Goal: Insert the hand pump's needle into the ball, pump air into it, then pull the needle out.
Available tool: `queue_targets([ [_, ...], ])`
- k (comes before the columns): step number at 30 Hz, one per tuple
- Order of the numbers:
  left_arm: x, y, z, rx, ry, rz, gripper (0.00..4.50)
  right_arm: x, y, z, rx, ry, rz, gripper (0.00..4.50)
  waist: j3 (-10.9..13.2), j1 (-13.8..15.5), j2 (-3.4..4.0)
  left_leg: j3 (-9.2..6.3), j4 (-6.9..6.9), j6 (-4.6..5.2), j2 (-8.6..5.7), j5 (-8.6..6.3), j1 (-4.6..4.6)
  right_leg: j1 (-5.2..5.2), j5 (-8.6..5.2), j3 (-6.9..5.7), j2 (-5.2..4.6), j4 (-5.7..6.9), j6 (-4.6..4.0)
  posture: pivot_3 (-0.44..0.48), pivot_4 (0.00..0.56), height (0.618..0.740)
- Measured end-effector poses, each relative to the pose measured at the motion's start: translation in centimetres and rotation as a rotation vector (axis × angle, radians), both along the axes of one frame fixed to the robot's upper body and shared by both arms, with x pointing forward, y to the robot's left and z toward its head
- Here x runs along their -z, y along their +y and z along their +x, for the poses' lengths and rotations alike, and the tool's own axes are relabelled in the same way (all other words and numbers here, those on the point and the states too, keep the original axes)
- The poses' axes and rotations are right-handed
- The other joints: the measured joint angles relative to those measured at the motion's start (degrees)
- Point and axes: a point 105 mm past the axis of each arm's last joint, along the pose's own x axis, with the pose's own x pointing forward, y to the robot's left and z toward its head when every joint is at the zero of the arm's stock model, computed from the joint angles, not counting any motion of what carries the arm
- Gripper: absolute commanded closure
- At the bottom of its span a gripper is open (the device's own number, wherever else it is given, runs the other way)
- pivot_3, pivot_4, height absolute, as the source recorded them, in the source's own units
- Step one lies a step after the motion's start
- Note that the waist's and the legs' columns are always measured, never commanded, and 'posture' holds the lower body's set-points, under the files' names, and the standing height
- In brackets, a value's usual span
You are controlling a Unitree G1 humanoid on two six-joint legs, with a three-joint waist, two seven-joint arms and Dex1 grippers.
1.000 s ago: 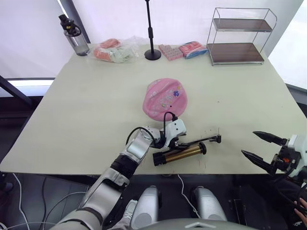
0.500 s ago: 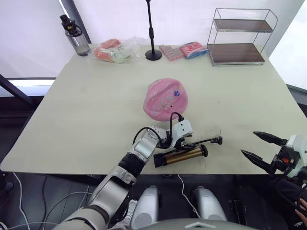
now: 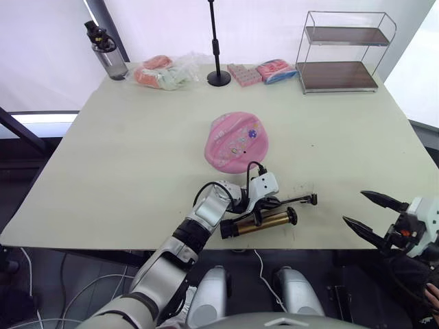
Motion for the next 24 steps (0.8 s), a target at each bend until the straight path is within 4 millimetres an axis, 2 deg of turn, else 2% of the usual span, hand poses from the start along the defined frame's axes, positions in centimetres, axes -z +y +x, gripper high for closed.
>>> queue_targets([
  [9, -0.9, -0.5, -0.2, 0.029, -0.024, -0.022, 4.45, 0.0, 0.1, 0.4, 0.043, -0.013, 0.037, 0.0, 0.0, -0.01, 0.0, 0.0, 0.0, 0.0, 0.0, 0.0, 0.0, 0.0, 0.0, 0.0, 0.0, 0.0, 0.0, 0.0, 0.15, 0.731],
  [15, -3.3, -1.1, -0.3, 0.029, -0.055, -0.137, 4.45, 0.0, 0.1, 0.9, 0.105, 0.013, 0.104, 0.0, 0.0, 0.0, 0.01, 0.0, 0.0, 0.0, 0.0, 0.0, -0.02, -0.01, 0.0, 0.0, 0.0, 0.0, -0.01, 0.0, 0.15, 0.731],
  [20, -4.8, -1.0, -0.6, 0.01, -0.054, -0.252, 4.45, -0.5, 1.1, 1.7, 0.189, 0.086, 0.268, 0.0, 0.0, -0.13, 0.02, -0.02, 0.0, 0.0, 0.04, 0.0, 0.0, -0.02, 0.0, 0.0, 0.01, 0.02, -0.02, 0.0, 0.15, 0.731],
  [24, -5.2, -0.8, -1.1, 0.006, -0.039, -0.304, 4.45, -0.8, 2.1, 2.3, 0.222, 0.165, 0.4, 0.0, 0.0, -0.05, 0.03, -0.01, 0.0, 0.0, 0.04, 0.0, -0.02, -0.02, 0.0, 0.0, 0.0, 0.02, -0.02, 0.0, 0.15, 0.731],
])
